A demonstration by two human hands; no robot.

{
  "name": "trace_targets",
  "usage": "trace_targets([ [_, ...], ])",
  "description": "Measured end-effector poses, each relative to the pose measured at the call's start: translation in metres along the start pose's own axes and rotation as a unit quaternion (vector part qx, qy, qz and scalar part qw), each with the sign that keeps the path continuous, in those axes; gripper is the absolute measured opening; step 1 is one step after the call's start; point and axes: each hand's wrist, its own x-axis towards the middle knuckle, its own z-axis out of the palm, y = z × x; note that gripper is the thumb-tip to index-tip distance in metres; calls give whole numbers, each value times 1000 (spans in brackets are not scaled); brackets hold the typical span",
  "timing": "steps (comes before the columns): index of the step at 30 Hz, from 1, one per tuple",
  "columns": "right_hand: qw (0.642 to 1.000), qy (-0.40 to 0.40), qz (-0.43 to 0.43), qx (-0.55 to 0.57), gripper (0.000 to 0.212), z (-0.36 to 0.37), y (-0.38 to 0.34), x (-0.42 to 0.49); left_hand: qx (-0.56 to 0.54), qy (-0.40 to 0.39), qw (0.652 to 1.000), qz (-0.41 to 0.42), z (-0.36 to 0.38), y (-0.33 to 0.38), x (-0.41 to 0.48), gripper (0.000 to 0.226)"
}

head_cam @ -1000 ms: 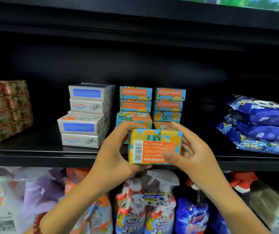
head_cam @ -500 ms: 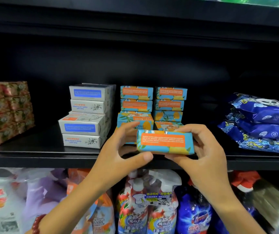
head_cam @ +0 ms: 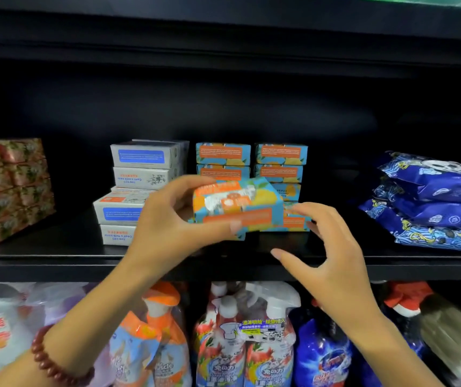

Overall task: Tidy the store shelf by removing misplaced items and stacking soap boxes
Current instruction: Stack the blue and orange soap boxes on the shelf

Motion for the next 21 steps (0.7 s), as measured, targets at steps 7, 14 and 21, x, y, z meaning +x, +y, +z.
trace_targets([
  [7,972,-110,-25,-207,39,14,30,-17,138,30,990,-31,-1,-3,49,57],
  [14,973,-98,-39,-207,38,14,36,-18,215,-6,975,-51,1,-16,58,55],
  [21,973,-102,-30,-207,33,14,36,-18,349,23,936,44,4,-21,56,47],
])
